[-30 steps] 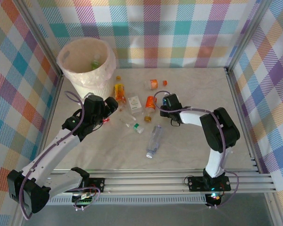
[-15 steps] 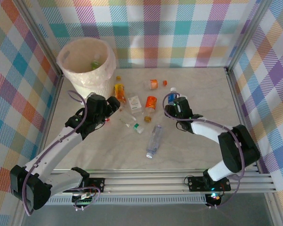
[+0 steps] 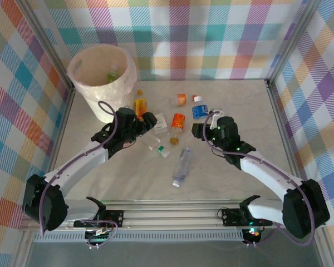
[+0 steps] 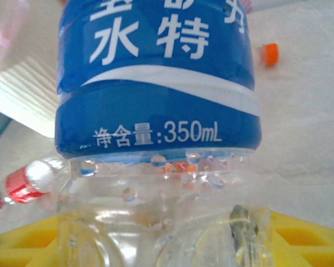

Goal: Put the plastic bottles in the bin

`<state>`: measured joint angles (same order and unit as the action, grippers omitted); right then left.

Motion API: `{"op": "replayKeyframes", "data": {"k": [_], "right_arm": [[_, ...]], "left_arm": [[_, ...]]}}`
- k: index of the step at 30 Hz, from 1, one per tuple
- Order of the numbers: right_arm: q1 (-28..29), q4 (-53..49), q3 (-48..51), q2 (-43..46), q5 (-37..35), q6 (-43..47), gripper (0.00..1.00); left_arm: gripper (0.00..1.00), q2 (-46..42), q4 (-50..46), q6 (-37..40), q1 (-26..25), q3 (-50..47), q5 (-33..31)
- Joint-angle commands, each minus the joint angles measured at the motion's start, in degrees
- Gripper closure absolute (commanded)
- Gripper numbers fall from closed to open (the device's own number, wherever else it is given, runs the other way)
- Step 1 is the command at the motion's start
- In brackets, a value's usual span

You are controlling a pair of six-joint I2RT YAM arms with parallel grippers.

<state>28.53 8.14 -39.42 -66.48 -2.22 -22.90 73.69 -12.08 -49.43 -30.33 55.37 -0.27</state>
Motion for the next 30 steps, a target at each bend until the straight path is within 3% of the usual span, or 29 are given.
{"op": "replayKeyframes", "data": {"k": [1,9,17,21,25,30], "right_arm": [[0.31,2.14,0.54,3.49,5.35,2.15,0.53],[0.4,1.04,-1.13,7.06,10.96,2.24,0.52],[0.47,2.31,-4.78,5.95,17.45,1.47,0.52],[0.63,5.32,-5.89,4.98,22.02,0.85,0.52],[1.12,6.82,-6.36,4.25,24.21,0.34,0.51],[2.27,7.82,-6.11,3.49,27.11,-0.13,0.51]], "left_arm": [[0.0,1.18,6.27,2.73,-2.19,3.59,3.49],[0.0,4.83,19.49,7.69,-7.26,6.24,11.77],[0.0,6.84,22.03,12.4,-11.64,10.9,18.33],[0.0,9.48,18.16,12.56,-12.12,13.8,18.1],[0.0,10.02,24.7,10.99,-12.11,11.02,16.86],[0.07,11.4,27.87,10.6,-12.08,11.55,15.98]]}}
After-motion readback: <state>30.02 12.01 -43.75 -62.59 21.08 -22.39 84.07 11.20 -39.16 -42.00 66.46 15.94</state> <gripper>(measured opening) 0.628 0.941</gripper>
